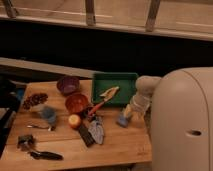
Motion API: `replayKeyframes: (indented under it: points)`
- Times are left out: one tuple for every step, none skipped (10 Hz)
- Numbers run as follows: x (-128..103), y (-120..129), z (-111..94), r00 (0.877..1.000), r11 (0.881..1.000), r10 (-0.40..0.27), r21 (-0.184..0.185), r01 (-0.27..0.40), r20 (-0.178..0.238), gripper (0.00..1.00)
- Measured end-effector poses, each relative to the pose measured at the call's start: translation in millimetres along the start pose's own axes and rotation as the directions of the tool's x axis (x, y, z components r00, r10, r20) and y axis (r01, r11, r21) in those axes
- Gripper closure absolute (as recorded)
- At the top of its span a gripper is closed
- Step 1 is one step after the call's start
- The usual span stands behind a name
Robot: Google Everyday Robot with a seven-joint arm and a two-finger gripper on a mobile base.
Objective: Wipe purple bowl with sponge
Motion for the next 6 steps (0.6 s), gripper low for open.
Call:
replayKeyframes:
  points:
    - [1,-1,1,1.000,1.000,0.006,-0.013,-0.006,-0.001,0.38]
    - [-1,4,7,1.000,0.999,0.002,-0.033,-0.003,-0.006,0.38]
    - [-2,6,12,1.000,0.999,0.004,-0.050,-0.004,-0.009,0.38]
    - [-4,4,17,1.000,0.997,0.013,-0.080,-0.014,-0.013,0.38]
    - [-7,2,22,1.000,0.994,0.024,-0.106,-0.026,-0.017,0.38]
    - [-10,4,27,0.999,0.991,0.028,-0.129,-0.030,-0.021,0.38]
